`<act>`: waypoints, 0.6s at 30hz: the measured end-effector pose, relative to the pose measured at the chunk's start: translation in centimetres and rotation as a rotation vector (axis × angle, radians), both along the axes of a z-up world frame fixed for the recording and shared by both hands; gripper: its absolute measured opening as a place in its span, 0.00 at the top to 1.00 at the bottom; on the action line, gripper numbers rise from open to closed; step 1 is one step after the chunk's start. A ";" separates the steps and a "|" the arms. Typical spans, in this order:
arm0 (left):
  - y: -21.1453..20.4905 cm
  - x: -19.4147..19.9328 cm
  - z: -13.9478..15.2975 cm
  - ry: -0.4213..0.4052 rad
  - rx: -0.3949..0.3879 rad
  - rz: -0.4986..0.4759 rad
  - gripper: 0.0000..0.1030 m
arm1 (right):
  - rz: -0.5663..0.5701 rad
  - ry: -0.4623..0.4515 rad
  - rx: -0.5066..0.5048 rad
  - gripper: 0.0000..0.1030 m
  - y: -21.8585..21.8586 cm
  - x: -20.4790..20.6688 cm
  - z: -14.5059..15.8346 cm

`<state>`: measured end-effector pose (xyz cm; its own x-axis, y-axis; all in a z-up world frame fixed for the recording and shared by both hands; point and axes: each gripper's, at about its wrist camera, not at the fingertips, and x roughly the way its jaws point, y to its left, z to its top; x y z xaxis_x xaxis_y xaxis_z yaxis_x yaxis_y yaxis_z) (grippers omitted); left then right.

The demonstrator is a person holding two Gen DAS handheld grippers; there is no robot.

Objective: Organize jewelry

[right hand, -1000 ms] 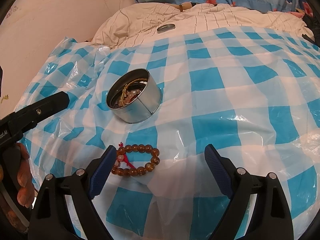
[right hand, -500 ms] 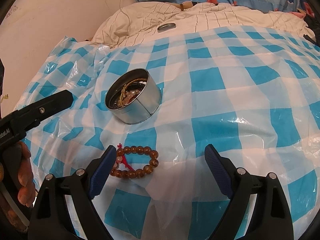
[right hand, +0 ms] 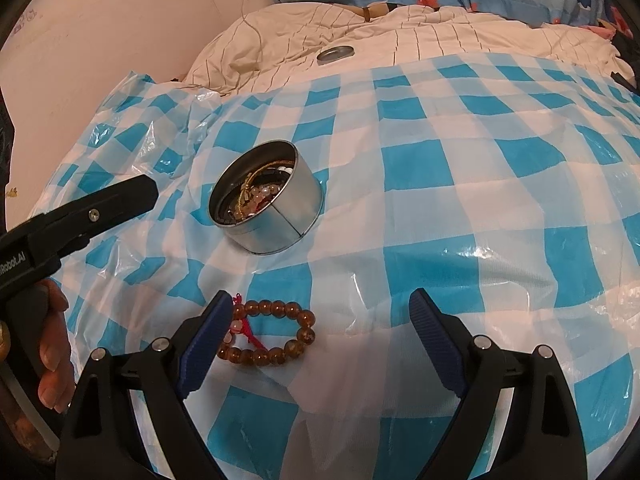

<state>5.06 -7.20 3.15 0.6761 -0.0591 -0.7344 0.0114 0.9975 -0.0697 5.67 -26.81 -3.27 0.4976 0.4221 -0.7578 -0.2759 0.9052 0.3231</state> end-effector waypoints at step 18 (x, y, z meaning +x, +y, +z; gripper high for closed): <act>-1.1 0.4 -0.1 0.005 0.001 -0.020 0.08 | 0.011 0.003 -0.005 0.17 0.1 0.3 0.1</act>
<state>5.48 -8.30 3.07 0.6713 -0.0722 -0.7376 0.0313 0.9971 -0.0691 5.95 -26.76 -3.18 0.4902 0.4242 -0.7614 -0.2850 0.9036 0.3199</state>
